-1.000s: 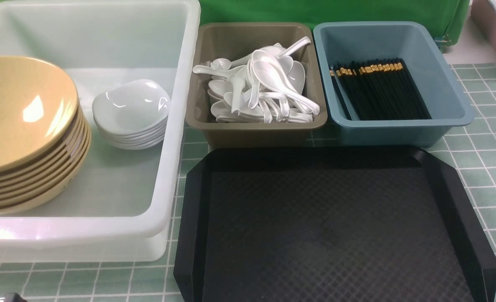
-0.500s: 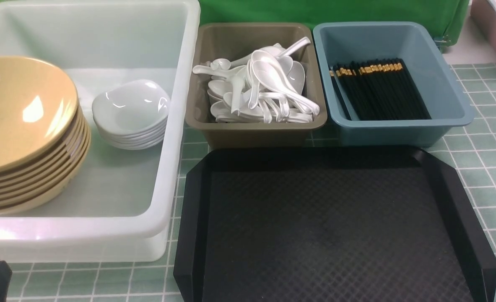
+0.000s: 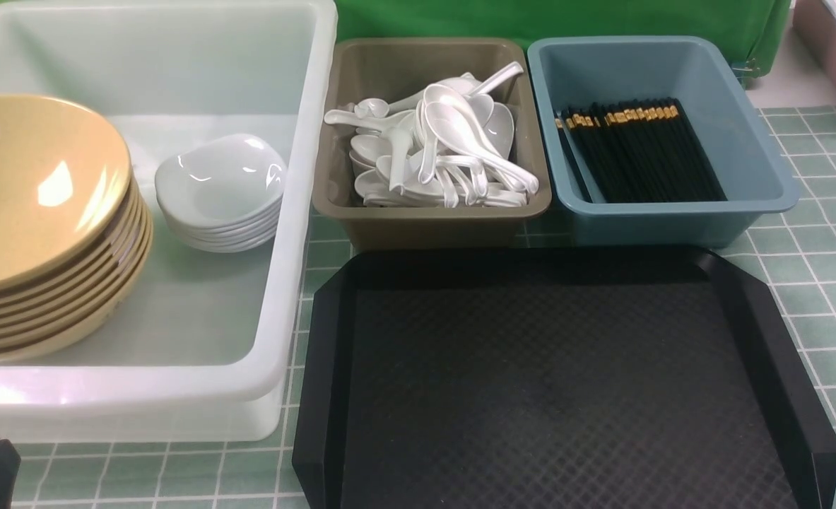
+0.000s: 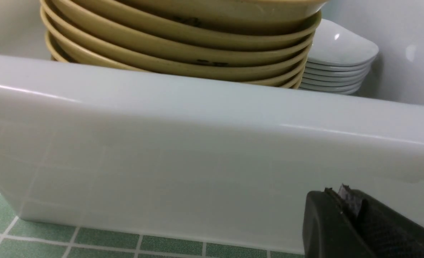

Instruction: On blue table put chopsticks spoon bowls plates into blue grey white boxes.

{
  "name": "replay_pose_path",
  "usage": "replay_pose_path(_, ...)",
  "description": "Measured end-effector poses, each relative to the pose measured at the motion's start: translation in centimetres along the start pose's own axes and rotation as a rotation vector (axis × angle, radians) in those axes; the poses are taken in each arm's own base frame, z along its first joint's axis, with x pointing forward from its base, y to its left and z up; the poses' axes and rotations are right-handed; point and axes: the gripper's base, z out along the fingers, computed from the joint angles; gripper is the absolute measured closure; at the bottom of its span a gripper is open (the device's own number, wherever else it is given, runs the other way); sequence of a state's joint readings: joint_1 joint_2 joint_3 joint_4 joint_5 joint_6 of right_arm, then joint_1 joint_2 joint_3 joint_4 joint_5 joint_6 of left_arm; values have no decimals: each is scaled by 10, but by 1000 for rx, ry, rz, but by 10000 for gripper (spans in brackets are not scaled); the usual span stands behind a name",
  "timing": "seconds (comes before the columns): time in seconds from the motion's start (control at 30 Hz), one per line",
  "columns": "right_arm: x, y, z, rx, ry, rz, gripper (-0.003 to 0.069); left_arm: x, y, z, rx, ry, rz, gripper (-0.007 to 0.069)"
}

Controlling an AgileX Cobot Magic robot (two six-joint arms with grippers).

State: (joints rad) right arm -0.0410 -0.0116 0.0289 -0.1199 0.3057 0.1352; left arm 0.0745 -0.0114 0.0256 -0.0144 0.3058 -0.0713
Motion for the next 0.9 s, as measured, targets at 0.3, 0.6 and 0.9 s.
replay_pose_path(0.3,0,0,0,0,0,0,575,0,0,0,0,0,0,622)
replay_pose_path(0.6,0,0,0,0,0,0,567,0,0,0,0,0,-1,622)
replay_pose_path(0.9,0,0,0,0,0,0,557,0,0,0,0,0,-1,622)
